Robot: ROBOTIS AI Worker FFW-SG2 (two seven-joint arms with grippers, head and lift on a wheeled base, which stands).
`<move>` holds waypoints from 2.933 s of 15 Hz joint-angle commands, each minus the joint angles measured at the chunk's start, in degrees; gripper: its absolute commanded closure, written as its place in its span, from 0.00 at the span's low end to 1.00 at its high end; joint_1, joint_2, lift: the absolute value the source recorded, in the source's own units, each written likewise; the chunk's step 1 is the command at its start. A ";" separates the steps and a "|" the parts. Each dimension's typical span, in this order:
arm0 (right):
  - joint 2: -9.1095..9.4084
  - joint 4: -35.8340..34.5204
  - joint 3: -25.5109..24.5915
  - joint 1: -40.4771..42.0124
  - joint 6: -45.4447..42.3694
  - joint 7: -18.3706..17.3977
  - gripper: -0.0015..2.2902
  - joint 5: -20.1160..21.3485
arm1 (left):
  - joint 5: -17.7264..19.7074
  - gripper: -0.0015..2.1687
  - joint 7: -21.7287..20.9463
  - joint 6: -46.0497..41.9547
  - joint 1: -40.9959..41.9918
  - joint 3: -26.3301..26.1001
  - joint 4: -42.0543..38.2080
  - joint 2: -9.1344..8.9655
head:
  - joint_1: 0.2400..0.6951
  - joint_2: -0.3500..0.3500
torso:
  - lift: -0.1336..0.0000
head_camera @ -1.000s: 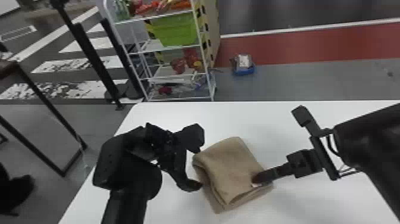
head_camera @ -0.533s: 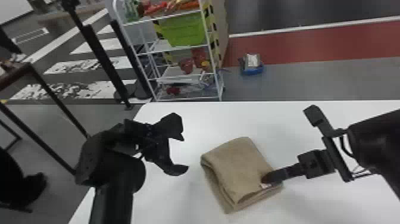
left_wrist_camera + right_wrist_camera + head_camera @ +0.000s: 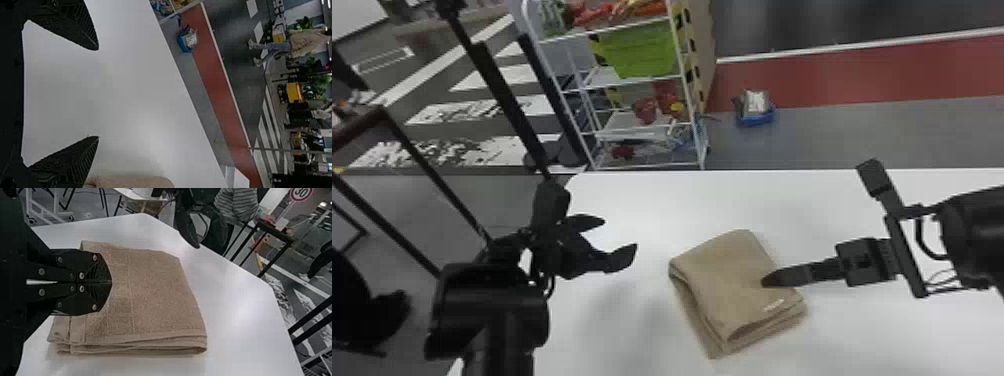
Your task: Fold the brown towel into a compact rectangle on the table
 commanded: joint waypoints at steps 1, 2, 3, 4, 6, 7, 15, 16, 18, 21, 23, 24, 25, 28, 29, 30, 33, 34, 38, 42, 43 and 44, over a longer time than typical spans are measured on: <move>0.05 -1.40 -2.97 0.59 -2.08 -2.10 0.99 -3.52 | 1.55 0.03 4.01 1.89 2.23 -0.73 -1.27 -2.05 | 1.00 1.00 | 0.07; 0.05 -1.67 -4.56 1.12 -5.24 -4.48 0.99 -6.68 | 2.34 0.04 6.38 1.72 2.58 -1.08 -1.18 -2.66 | 1.00 1.00 | 0.07; 0.05 -2.63 -5.79 1.91 -8.41 -5.88 0.99 -7.91 | 3.57 0.04 7.88 1.19 3.19 -1.08 -1.27 -2.84 | 1.00 1.00 | 0.07; 0.05 -5.18 -6.23 3.93 -12.63 -8.34 0.99 -7.30 | 4.54 0.04 9.81 1.02 3.81 -1.17 -1.71 -3.01 | 1.00 1.00 | 0.07; 0.05 -8.61 -7.19 7.71 -23.17 -10.28 0.99 -2.11 | 5.07 0.04 12.98 1.54 5.48 -1.79 -3.38 -4.30 | 1.00 1.00 | 0.07; 0.05 -9.22 -8.95 8.50 -27.39 -10.28 0.99 -1.14 | 5.24 0.04 14.73 1.54 6.36 -2.49 -3.82 -4.30 | 1.00 1.00 | 0.07; -0.09 -13.88 -24.07 15.18 -47.08 -10.19 0.99 8.87 | 19.31 0.08 24.84 -7.42 15.32 -7.15 -6.90 -4.30 | 1.00 0.85 | 0.07; -0.18 -14.06 -27.23 15.71 -47.26 -9.49 0.99 8.52 | 20.80 0.08 25.90 -11.46 16.91 -8.11 -7.69 -4.30 | 1.00 0.81 | 0.07; -1.49 -14.67 -29.87 16.68 -46.90 -9.13 0.99 7.82 | 23.00 0.09 26.34 -16.56 18.66 -9.17 -8.13 -4.30 | 1.00 0.71 | 0.07; -2.55 -15.29 -33.03 17.64 -46.90 -8.69 0.99 5.27 | 23.44 0.09 26.51 -19.02 20.07 -11.98 -7.95 -4.30 | 1.00 0.62 | 0.07; -2.72 -15.38 -34.00 18.26 -45.85 -7.82 0.99 4.04 | 17.11 0.09 33.28 -29.75 18.93 -13.56 -2.94 -4.30 | 1.00 0.54 | 0.07; -2.72 -15.64 -34.00 18.61 -45.67 -7.82 0.99 3.60 | 13.77 0.09 36.18 -33.09 17.78 -13.74 -0.39 -4.30 | 1.00 0.53 | 0.07; -2.72 -15.82 -34.26 19.05 -45.67 -7.55 0.99 3.43 | 12.19 0.09 36.97 -33.79 16.73 -13.56 1.10 -4.30 | 1.00 0.53 | 0.07; -2.72 -15.99 -34.35 19.22 -45.67 -7.38 0.99 3.16 | 10.87 0.09 36.00 -32.73 16.20 -13.12 2.60 -4.30 | 1.00 0.53 | 0.07; -2.64 -15.99 -34.26 19.22 -45.67 -7.38 0.99 3.16 | 10.52 0.09 35.56 -32.56 16.11 -13.21 2.95 -4.30 | 1.00 0.53 | 0.07; -2.64 -16.17 -34.09 19.22 -45.50 -7.38 0.99 3.07 | 9.90 0.09 35.48 -31.86 15.85 -13.21 3.12 -4.30 | 1.00 0.53 | 0.07; -2.64 -17.40 -34.00 19.75 -44.80 -7.20 0.99 2.20 | 7.44 0.09 35.04 -30.27 14.36 -13.12 4.88 -4.30 | 1.00 0.54 | 0.07; -2.72 -17.66 -34.00 19.75 -44.80 -7.20 0.99 2.11 | 7.44 0.09 34.68 -30.10 13.83 -13.04 5.32 -4.30 | 1.00 0.54 | 0.07; -2.64 -18.45 -33.73 20.72 -44.62 -7.02 0.99 1.84 | 6.74 0.09 32.75 -32.21 11.46 -13.39 7.34 -4.30 | 1.00 0.55 | 0.07; -2.64 -18.63 -33.73 21.33 -44.62 -7.02 0.99 1.58 | 6.21 0.09 31.61 -32.73 9.26 -15.67 8.13 -4.30 | 1.00 0.52 | 0.07; -2.64 -18.80 -33.73 21.60 -44.62 -7.02 0.99 1.23 | 5.16 0.09 30.55 -32.38 9.08 -16.11 7.96 -4.30 | 1.00 0.51 | 0.07; -2.64 -19.24 -33.82 21.86 -44.09 -7.02 0.99 0.96 | 5.16 0.09 30.03 -31.15 10.66 -15.50 5.41 -4.30 | 1.00 0.50 | 0.07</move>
